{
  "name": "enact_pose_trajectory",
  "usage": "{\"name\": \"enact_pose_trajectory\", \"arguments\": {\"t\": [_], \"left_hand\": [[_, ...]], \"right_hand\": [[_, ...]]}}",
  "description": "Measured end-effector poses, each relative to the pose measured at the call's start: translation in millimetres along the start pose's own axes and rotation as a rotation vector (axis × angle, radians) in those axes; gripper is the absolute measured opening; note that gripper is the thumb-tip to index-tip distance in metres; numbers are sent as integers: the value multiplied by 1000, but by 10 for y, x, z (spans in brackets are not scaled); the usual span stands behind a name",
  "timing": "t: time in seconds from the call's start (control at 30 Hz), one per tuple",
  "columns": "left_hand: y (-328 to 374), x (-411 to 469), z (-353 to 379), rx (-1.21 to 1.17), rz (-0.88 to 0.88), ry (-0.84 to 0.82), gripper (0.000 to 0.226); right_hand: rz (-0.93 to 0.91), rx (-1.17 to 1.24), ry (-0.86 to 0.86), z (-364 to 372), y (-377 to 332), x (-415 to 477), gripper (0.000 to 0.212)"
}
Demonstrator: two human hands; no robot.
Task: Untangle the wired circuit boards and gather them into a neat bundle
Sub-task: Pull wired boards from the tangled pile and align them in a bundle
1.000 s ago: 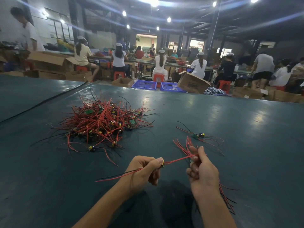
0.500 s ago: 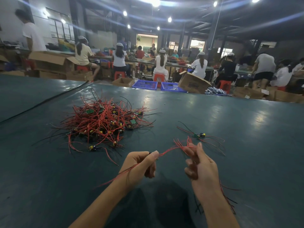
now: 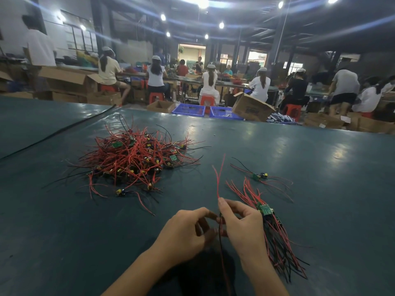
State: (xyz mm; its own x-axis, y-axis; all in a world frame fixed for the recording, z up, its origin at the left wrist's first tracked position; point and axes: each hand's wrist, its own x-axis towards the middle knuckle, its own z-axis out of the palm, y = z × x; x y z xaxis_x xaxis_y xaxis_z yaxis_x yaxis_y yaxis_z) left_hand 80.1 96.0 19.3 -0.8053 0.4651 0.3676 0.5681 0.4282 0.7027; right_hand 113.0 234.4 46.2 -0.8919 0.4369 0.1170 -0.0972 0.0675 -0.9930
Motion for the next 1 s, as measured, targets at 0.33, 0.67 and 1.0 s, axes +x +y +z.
{"name": "enact_pose_trajectory", "arguments": {"t": [0.33, 0.67, 1.0], "left_hand": [[-306, 60, -420, 472, -148, 448, 13], [-788, 15, -667, 604, -596, 275, 42], [-812, -9, -828, 458, -568, 431, 26]], "right_hand": [[-441, -555, 362, -224, 45, 93, 13], [-343, -695, 41, -79, 163, 24, 22], [-71, -700, -110, -19, 321, 59, 51]]}}
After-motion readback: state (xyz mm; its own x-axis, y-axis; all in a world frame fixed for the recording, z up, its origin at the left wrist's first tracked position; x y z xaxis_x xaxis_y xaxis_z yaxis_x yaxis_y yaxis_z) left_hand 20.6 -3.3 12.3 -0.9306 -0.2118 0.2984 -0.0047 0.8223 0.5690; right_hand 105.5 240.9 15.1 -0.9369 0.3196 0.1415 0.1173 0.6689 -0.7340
